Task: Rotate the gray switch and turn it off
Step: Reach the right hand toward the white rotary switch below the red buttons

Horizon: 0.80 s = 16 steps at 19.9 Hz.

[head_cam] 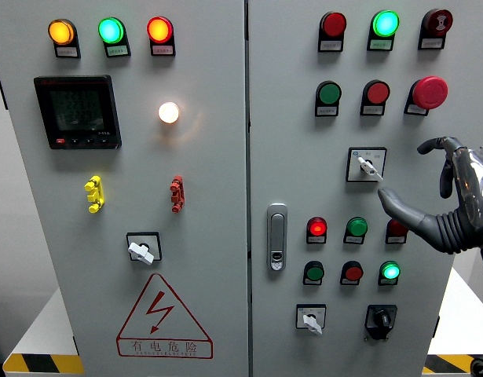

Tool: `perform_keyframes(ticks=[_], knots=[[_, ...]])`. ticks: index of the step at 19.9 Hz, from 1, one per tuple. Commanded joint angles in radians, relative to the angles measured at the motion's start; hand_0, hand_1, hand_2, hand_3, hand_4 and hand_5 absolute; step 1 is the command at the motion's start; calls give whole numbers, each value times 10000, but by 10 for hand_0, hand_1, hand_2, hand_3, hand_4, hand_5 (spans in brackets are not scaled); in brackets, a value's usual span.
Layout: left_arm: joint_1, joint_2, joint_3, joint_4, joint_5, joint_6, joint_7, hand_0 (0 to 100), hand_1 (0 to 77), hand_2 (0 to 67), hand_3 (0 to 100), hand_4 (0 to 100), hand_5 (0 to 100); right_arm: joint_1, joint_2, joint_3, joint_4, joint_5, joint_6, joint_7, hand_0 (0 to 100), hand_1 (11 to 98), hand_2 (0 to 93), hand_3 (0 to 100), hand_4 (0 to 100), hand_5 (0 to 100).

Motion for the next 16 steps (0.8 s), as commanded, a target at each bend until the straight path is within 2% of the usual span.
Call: perform_keyframes(ticks=[1, 7, 11, 16], knots=[[7, 0, 3, 0, 1, 0, 0, 850, 0, 134, 188, 83, 109, 102, 1, -83, -162, 19, 1, -111, 0, 304, 534, 904, 989, 1000], [7, 0, 3, 0, 1, 0, 0, 850, 0, 134, 188, 83, 109, 393, 1, -482, -530, 96, -61, -494, 0, 302, 571, 903, 987, 1000], [7, 0, 3, 0, 1, 0, 0, 849, 0, 134, 188, 83, 109, 485, 1, -666, -806, 96, -306, -556, 0, 299, 589, 902, 989, 1000], [-8, 0, 3, 0, 1, 0, 0, 848, 0, 134, 188, 83, 110, 516, 1, -743, -1006, 96, -352, -678, 0, 300, 602, 904, 988, 1000]])
